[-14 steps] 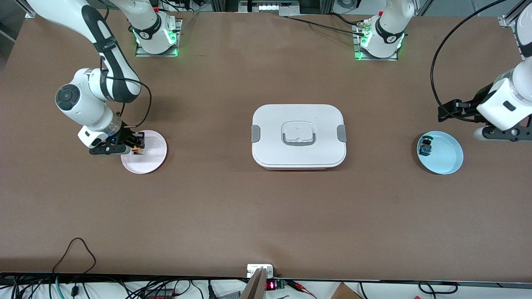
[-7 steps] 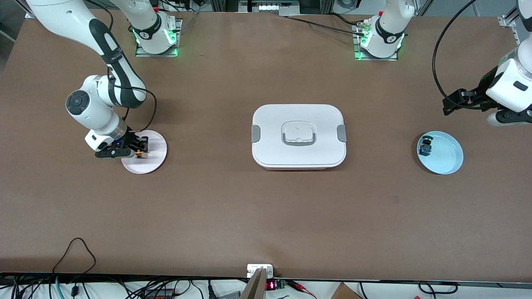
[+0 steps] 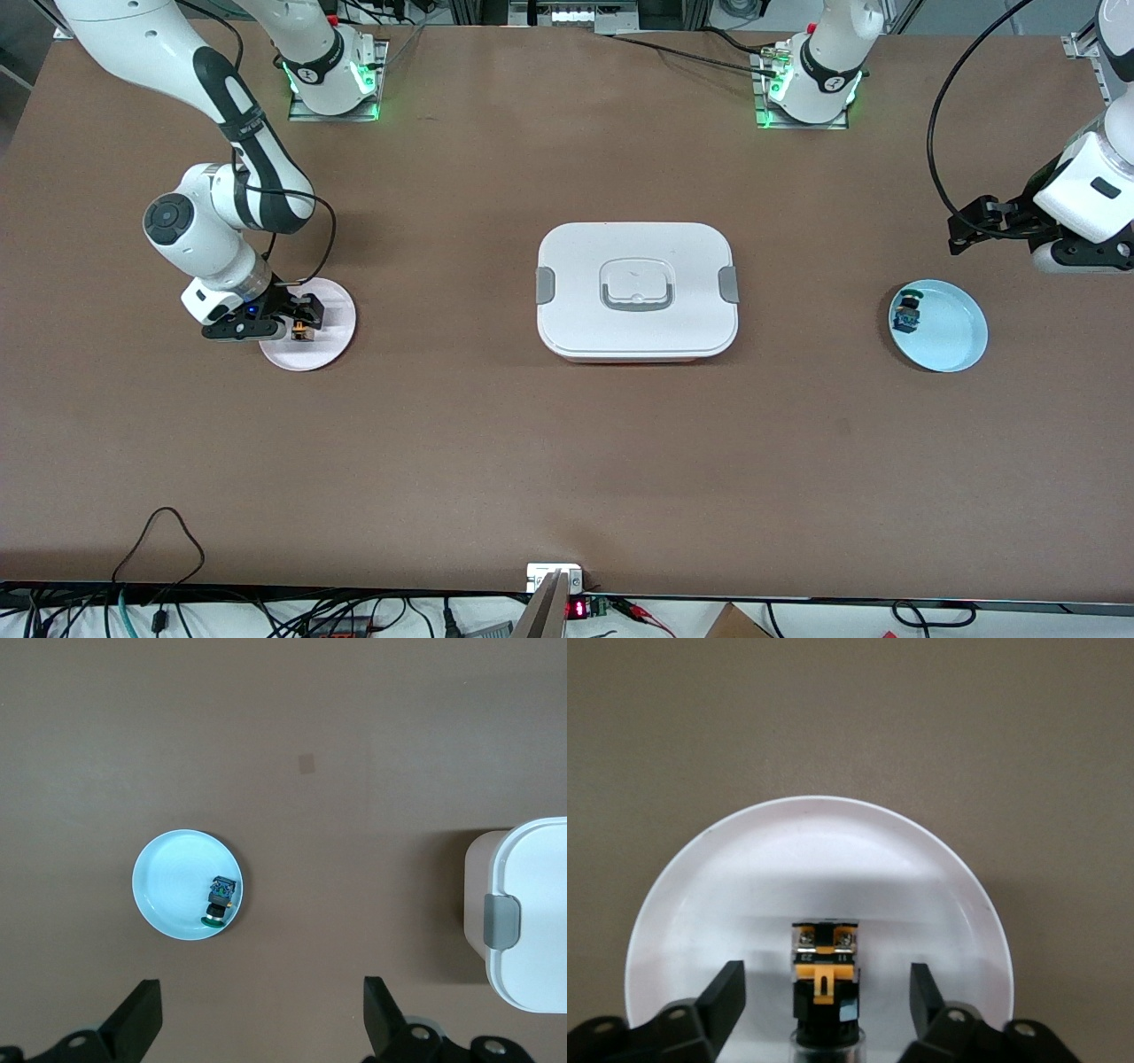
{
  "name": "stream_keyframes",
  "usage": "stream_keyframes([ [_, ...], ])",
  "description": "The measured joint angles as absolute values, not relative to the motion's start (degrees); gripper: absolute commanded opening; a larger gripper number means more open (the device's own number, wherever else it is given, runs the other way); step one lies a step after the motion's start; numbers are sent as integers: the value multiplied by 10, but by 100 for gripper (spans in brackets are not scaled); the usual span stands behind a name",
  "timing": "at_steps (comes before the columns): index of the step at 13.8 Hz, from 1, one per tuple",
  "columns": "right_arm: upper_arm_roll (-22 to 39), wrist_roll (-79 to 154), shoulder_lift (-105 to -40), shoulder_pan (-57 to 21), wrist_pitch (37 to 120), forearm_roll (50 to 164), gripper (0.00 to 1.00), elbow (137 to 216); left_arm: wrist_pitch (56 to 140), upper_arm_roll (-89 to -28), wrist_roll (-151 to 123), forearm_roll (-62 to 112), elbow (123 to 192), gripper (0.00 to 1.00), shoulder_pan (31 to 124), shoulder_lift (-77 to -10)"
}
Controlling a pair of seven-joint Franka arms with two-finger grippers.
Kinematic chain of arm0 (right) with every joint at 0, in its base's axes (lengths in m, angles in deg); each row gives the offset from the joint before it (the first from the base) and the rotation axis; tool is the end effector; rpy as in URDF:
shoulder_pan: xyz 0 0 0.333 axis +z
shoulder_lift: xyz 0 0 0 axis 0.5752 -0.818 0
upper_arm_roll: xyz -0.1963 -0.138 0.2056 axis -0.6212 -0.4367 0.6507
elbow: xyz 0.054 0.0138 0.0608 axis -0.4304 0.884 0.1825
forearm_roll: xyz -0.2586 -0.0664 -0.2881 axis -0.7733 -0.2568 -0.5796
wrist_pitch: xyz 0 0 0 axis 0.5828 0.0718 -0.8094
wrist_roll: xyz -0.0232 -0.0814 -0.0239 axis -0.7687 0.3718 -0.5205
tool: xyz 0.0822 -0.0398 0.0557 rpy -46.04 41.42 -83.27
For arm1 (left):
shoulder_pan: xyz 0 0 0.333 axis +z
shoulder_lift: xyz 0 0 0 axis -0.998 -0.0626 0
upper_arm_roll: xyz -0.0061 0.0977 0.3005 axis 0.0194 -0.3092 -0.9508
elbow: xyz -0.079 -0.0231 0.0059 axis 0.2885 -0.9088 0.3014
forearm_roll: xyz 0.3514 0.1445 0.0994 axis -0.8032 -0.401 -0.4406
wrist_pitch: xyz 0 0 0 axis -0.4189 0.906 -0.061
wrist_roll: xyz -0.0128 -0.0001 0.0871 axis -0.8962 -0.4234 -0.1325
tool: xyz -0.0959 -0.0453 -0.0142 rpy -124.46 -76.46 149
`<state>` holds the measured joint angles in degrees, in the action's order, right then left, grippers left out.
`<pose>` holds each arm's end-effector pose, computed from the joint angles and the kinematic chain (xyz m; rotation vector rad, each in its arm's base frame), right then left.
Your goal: Transfer orange switch to right arm and place
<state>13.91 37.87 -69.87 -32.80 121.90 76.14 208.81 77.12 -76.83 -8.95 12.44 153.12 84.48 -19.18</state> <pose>0.5422 0.0178 0.2056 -3.0965 -0.0746 -0.1908 0.5665 -0.0116 0.5813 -3.0842 0.0222 0.0082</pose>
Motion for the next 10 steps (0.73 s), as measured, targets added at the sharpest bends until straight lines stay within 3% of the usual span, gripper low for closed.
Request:
stream_keyframes([
  [6,146,363,-580,-324,1006,761,100,2040,775,-765,-87,124,1531,100,844,-191],
  [10,147,363,-497,-320,810,756,100,1948,776,-765,-87,124,1531,100,844,-191],
])
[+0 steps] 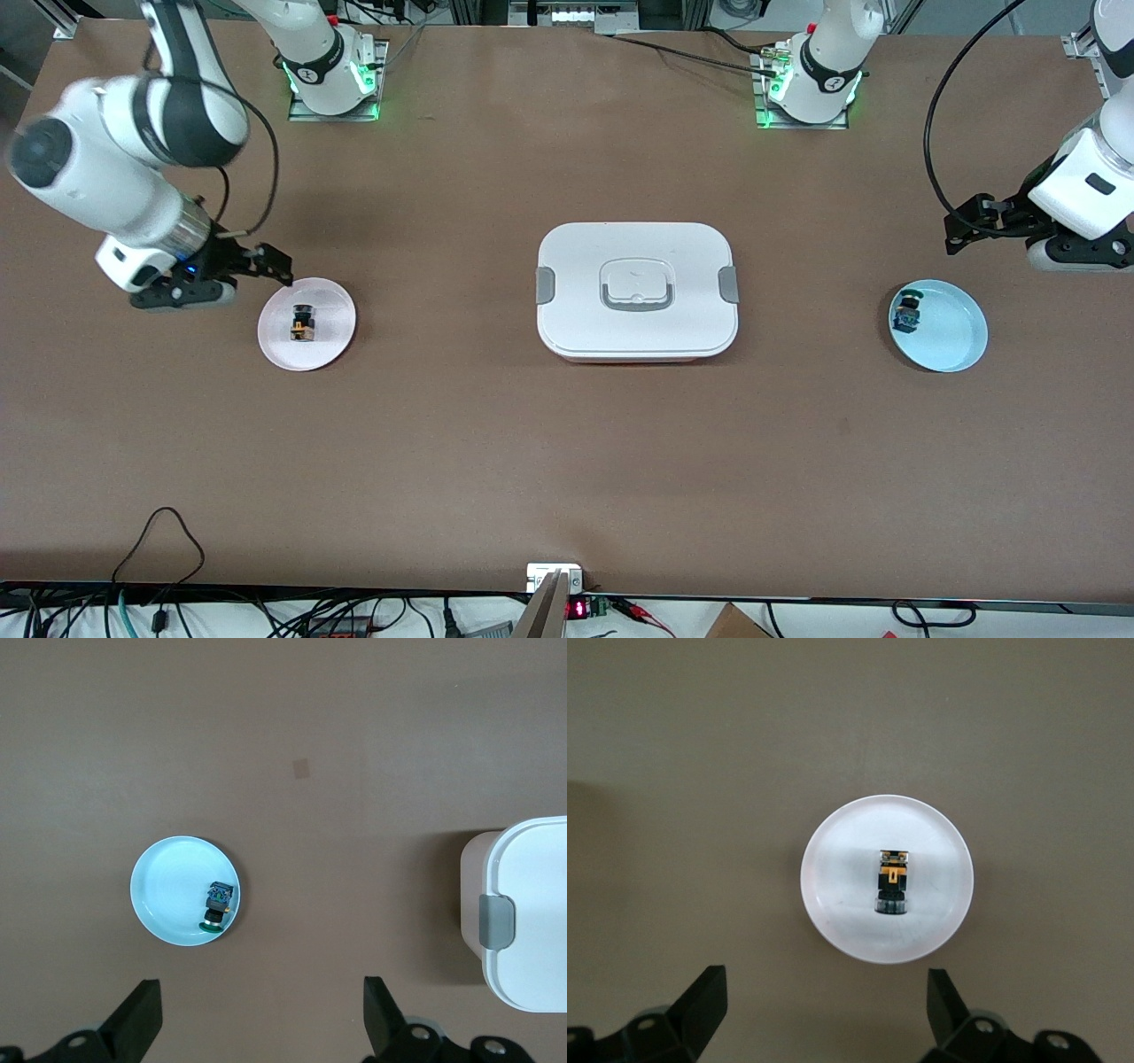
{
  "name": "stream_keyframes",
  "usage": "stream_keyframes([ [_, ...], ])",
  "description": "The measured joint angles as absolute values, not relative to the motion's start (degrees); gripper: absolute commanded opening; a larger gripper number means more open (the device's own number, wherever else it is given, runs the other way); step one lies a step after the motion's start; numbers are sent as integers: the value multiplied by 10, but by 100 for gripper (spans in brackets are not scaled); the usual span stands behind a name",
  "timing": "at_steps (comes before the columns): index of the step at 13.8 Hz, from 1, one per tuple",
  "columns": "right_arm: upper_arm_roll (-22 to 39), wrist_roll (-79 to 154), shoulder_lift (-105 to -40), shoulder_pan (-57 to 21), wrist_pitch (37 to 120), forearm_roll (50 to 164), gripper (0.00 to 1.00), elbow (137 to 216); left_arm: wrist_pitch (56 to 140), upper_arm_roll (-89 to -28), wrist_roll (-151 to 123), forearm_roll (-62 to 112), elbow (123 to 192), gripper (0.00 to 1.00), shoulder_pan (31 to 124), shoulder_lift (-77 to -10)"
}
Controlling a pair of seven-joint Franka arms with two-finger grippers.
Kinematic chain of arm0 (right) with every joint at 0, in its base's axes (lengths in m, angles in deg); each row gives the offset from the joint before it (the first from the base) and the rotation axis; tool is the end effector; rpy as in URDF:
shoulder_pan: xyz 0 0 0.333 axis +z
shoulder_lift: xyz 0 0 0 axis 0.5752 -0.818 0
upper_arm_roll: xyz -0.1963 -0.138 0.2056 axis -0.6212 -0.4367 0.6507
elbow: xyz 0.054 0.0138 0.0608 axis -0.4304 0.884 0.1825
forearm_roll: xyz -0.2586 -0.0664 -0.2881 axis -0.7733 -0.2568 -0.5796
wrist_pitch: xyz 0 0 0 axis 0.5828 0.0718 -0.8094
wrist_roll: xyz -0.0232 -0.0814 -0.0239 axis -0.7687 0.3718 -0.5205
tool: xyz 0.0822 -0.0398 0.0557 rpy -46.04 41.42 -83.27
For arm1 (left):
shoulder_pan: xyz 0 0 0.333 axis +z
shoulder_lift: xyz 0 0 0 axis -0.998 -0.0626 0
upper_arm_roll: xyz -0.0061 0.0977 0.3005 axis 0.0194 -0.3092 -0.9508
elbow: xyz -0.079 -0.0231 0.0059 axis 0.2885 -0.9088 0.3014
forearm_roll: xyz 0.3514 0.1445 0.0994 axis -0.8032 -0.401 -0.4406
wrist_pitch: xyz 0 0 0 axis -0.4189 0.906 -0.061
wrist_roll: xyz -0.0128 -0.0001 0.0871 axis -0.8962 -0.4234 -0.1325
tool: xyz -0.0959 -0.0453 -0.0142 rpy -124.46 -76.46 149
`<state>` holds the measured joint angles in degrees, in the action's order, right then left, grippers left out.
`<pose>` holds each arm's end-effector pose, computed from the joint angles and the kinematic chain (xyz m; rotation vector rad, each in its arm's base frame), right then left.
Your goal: Transfer orange switch to right arm and place
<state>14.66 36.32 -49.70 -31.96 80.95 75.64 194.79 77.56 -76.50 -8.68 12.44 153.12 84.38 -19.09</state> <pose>0.5496 0.0426 0.4378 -3.0572 -0.1491 -0.0063 0.5669 -0.0159 0.5829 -3.0844 0.0414 -0.0062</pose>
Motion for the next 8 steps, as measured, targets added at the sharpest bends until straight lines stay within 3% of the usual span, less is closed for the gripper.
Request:
stream_keyframes([
  [4,147,363,-480,-320,640,735,100,1798,776,-765,-87,124,1531,100,844,-191],
  [8,144,363,-484,-321,581,731,100,1724,776,-765,-86,124,1531,100,844,-191],
])
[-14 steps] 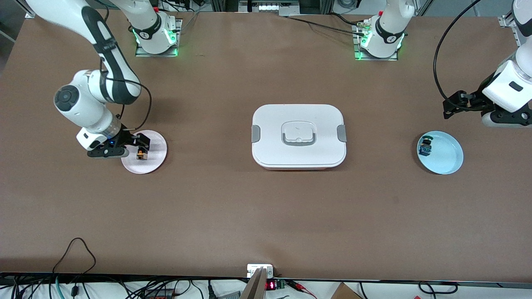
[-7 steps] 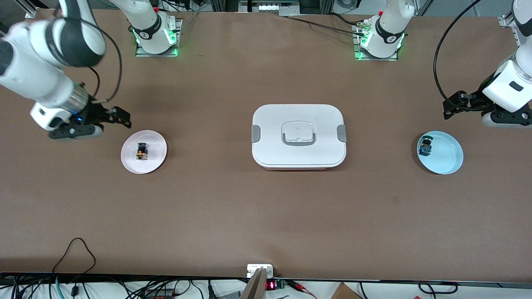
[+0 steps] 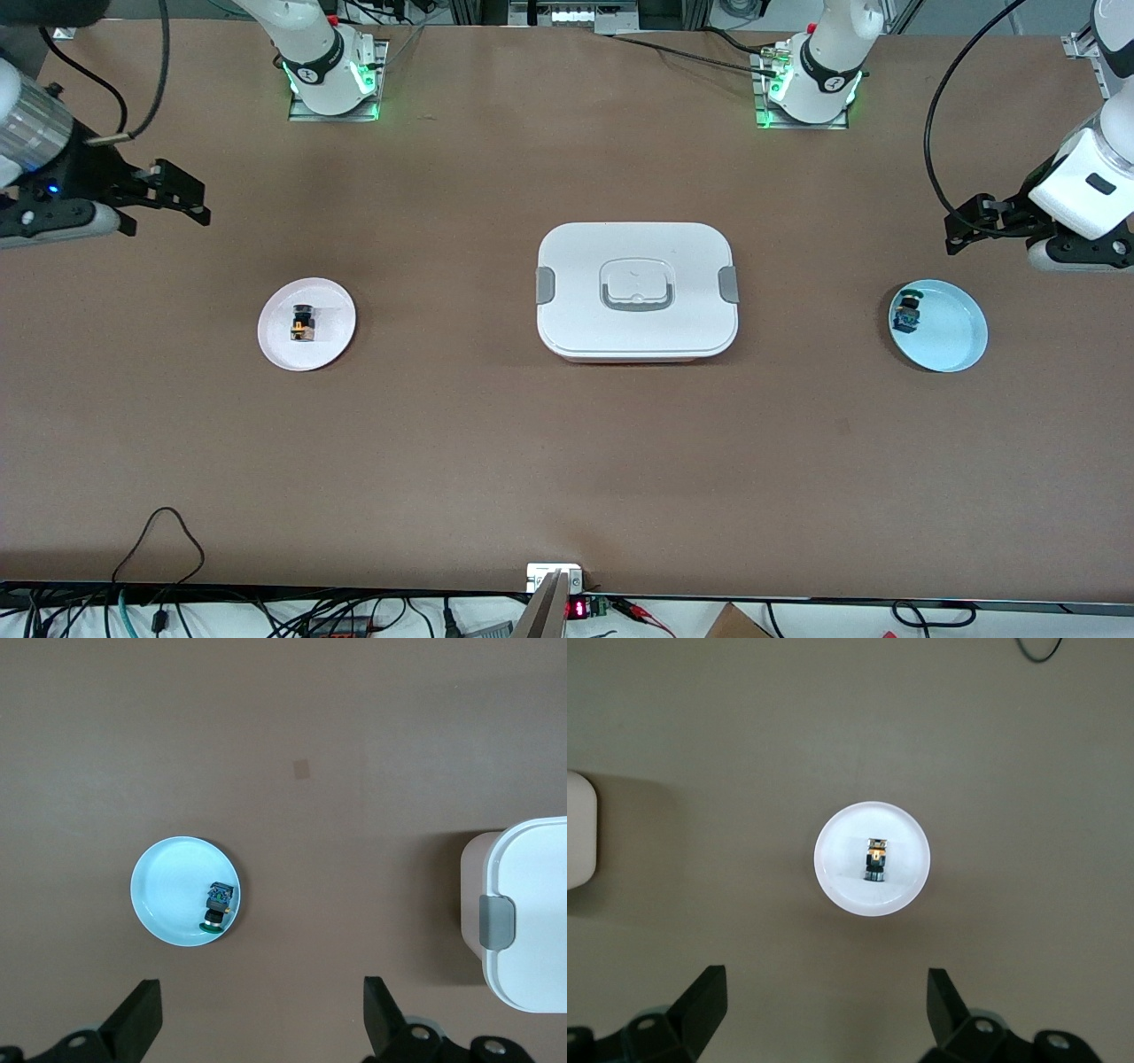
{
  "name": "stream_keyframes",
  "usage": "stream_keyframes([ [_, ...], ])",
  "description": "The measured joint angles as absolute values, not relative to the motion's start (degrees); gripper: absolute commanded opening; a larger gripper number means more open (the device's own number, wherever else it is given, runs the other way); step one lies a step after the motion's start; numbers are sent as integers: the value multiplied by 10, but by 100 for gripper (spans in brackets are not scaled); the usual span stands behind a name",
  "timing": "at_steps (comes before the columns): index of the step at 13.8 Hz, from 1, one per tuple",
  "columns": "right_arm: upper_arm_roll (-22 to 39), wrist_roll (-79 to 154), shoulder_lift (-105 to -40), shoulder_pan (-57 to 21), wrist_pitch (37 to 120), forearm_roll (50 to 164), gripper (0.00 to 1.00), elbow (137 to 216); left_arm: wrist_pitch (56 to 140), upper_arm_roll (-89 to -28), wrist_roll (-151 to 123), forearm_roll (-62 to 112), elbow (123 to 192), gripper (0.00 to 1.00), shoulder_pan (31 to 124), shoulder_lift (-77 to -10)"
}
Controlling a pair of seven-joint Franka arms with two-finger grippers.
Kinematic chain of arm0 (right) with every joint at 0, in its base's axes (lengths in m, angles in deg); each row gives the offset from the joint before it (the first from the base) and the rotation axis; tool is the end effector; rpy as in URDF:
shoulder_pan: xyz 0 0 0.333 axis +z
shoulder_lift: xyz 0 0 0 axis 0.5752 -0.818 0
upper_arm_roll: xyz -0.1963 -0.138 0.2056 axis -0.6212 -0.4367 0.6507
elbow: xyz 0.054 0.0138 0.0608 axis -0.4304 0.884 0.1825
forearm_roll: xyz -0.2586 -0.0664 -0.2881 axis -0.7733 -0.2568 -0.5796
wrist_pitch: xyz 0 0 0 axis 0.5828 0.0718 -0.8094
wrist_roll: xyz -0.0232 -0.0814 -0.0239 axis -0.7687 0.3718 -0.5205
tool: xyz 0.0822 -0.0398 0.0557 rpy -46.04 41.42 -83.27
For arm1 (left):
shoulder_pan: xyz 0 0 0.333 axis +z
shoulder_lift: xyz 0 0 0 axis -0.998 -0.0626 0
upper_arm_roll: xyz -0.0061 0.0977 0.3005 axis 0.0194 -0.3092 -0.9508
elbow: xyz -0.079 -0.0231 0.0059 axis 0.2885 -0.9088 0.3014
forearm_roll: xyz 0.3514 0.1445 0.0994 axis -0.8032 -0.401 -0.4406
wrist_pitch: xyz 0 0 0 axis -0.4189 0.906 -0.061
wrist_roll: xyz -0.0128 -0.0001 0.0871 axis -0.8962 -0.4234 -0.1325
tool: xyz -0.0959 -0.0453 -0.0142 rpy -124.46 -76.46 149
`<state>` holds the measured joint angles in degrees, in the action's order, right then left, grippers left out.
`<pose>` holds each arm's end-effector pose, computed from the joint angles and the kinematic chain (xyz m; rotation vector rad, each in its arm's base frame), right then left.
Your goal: Transfer orange switch to right arm and place
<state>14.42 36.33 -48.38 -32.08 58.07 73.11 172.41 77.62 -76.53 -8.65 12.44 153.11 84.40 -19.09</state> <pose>0.5540 0.0392 0.6019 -3.0884 -0.2011 -0.0287 0.5670 -0.0154 0.5831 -3.0844 0.0409 -0.0080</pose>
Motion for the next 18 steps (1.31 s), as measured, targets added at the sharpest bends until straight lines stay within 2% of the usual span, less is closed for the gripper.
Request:
stream_keyframes([
  [9,142,362,-504,-321,540,730,100,1711,777,-765,-86,124,1530,100,844,-191],
  [18,144,358,-504,-321,543,730,100,1707,778,-765,-87,124,1526,100,844,-191],
])
